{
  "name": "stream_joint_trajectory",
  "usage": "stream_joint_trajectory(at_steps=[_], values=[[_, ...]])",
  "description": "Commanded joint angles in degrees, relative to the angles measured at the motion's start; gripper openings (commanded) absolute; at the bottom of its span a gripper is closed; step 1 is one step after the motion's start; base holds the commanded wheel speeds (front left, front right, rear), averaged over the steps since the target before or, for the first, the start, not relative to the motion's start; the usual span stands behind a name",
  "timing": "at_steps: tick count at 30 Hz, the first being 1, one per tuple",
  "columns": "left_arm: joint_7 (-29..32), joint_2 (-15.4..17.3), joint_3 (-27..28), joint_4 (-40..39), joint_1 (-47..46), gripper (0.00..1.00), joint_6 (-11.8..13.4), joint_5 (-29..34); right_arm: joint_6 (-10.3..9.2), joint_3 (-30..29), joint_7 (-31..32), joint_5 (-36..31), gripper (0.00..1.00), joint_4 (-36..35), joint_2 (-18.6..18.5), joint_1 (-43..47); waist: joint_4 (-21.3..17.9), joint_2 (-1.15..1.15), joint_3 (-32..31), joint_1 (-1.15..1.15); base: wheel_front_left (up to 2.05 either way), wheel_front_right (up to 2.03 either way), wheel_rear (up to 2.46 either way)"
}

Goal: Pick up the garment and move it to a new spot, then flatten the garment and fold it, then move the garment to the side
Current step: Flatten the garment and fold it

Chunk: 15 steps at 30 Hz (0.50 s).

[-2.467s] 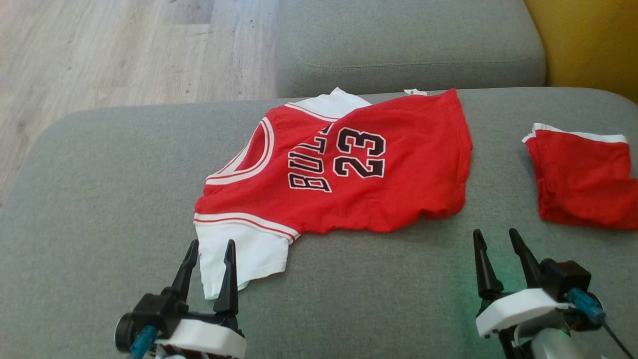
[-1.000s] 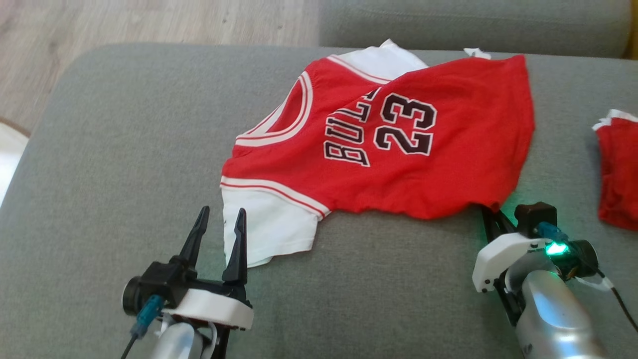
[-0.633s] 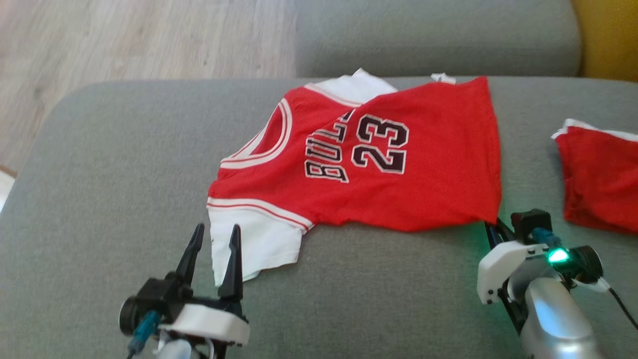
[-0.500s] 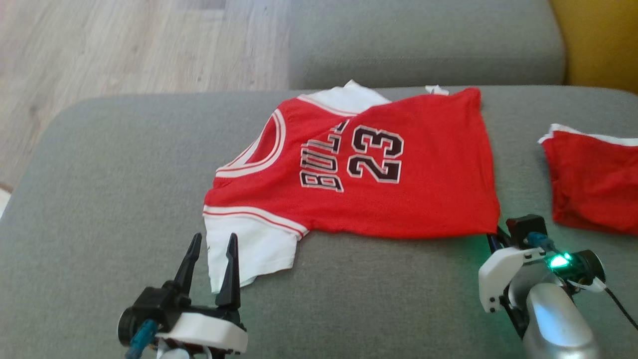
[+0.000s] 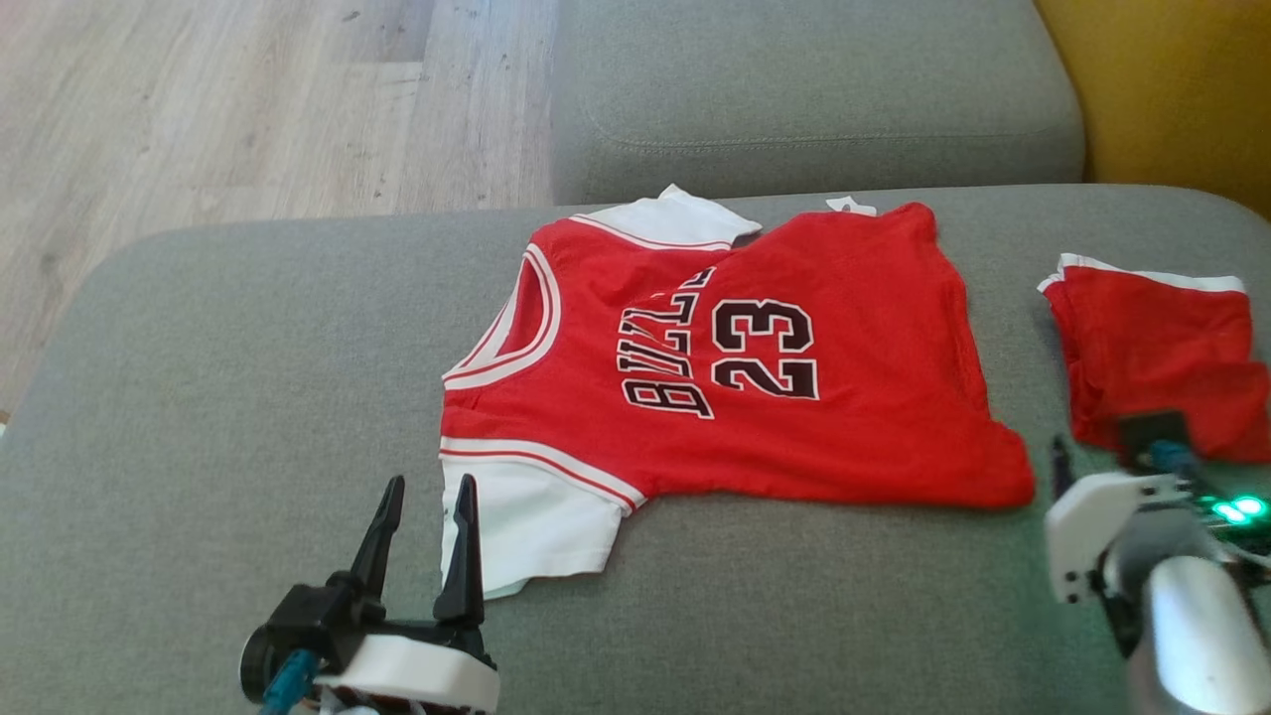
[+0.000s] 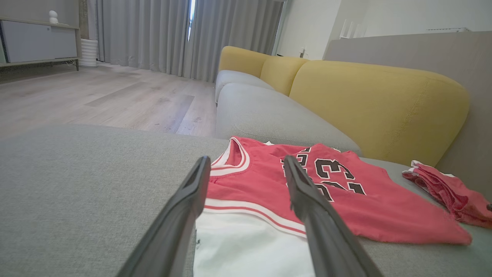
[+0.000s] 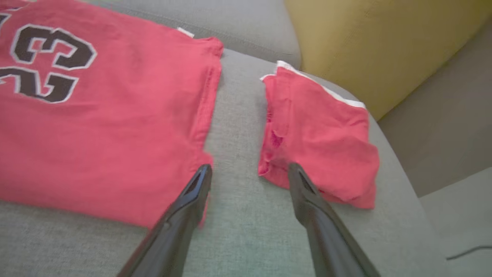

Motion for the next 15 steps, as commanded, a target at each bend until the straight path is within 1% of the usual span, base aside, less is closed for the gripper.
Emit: stream_joint_trajectory(at_steps=[1, 4, 6, 11, 13, 15], values=[[-0.5, 0.1, 1.7, -1.9, -1.8, 1.00, 0.2, -0.2, -0.04, 0.2, -0.1, -0.1, 1.00, -3.7, 0.0, -1.4, 0.1, 0.00, 0.2, 0.00, 0.00, 0.00, 0.00], [-0.5, 0.1, 2.0, -2.0, -2.0, 1.00, 0.1, -0.2, -0.04, -1.4, -1.7, 0.5, 1.00, -9.1, 0.7, -0.8, 0.2, 0.00, 0.5, 0.00, 0.00, 0.00, 0.00], [-0.5, 0.1, 2.1, -2.0, -2.1, 1.00, 0.0, -0.1, -0.04, -1.1, -4.1, 2.7, 1.00, -12.0, 0.9, -0.5, 0.2, 0.00, 0.8, 0.00, 0.00, 0.00, 0.00], [-0.5, 0.1, 2.7, -2.0, -2.5, 1.00, -0.2, 0.2, -0.04, 4.4, -11.4, 13.9, 1.00, -15.2, 1.0, 1.4, 0.2, 0.00, 0.9, 0.00, 0.00, 0.00, 0.00], [-0.5, 0.1, 2.9, -2.1, -2.6, 1.00, -0.3, 0.3, -0.04, 5.2, -14.3, 19.7, 1.00, -15.2, 1.0, 2.5, 0.1, 0.00, 0.9, 0.00, 0.00, 0.00, 0.00], [-0.5, 0.1, 2.9, -2.2, -2.7, 1.00, -0.3, 0.3, -0.04, 7.3, -17.2, 24.1, 1.00, -14.6, 1.0, 3.8, 0.1, 0.00, 0.8, 0.00, 0.00, 0.00, 0.00]])
